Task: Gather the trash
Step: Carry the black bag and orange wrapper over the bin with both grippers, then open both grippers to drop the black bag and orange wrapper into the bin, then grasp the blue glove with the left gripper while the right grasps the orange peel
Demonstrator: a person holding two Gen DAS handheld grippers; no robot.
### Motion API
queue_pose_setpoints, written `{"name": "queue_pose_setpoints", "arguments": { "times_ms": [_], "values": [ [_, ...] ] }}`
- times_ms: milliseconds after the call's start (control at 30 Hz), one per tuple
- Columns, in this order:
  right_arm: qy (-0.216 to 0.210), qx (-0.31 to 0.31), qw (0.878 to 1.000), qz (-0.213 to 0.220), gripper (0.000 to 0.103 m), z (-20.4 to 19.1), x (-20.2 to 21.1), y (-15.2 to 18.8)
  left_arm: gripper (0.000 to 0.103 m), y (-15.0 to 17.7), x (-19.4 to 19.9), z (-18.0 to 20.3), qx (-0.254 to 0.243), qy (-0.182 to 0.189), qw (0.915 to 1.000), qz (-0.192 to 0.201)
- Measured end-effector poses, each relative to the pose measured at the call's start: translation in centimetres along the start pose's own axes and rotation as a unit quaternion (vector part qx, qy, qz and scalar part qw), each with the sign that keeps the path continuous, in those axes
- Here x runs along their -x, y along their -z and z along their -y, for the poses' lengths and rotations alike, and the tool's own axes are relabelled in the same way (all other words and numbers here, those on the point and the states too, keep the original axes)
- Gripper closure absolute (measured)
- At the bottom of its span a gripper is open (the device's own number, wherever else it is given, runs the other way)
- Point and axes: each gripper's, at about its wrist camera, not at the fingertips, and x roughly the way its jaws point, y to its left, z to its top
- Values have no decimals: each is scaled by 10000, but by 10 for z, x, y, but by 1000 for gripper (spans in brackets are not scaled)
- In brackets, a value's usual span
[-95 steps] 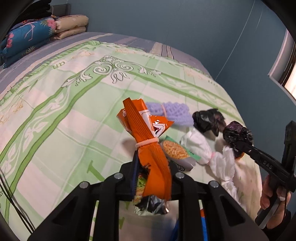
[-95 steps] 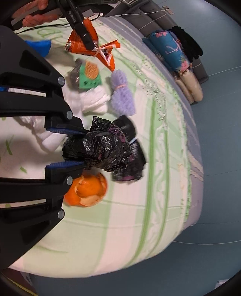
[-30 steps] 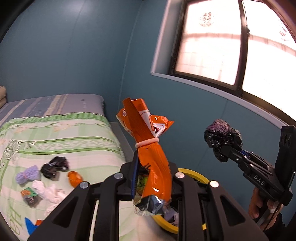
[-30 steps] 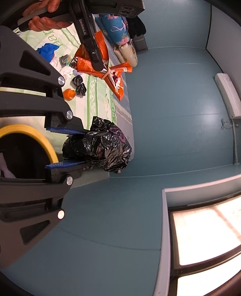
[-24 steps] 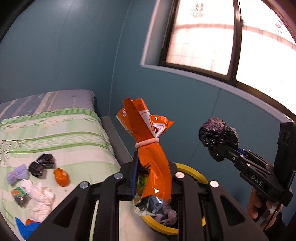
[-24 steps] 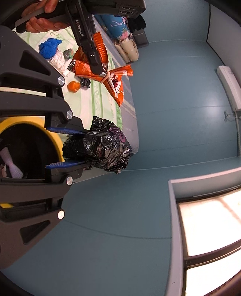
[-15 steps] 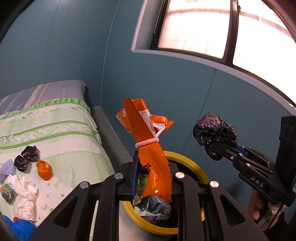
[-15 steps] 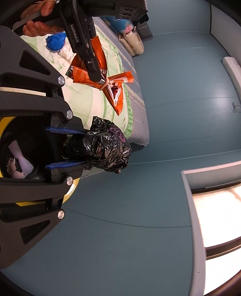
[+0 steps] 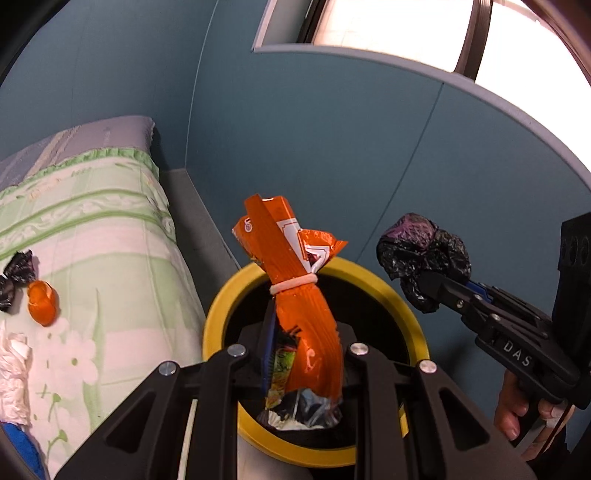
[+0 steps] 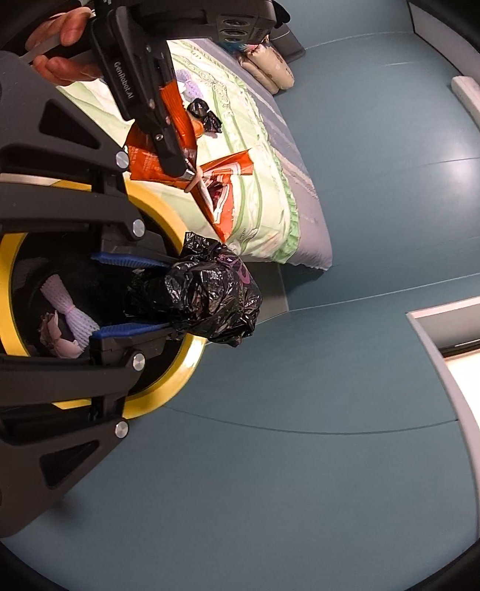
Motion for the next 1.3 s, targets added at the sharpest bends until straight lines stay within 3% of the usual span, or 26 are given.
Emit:
{"name": "queue_pose_setpoints", "arguments": {
  "times_ms": [200,333,500,700,1000,1300],
  "values": [
    [22,-120,9998,-175,77,9,-5,8,83,9,-15,-5,35,39,9998,-174],
    [36,-199,9995,-255,75,15,-11,9,76,12,-19,-12,150,133,9996,-215],
    [79,-310,9991,-279,60,20,-14,10,45,15,-17,-16,289,44,9995,-147],
    [159,-423,9987,-246,47,23,-14,10,31,13,-2,-30,462,-23,9989,13],
    [-21,-205,9998,-82,47,5,0,9,27,12,47,-61,533,-454,9968,393],
    [-522,300,9982,59,47,-53,5,-2,23,26,107,-117,808,-1195,9873,671]
  ]
}}
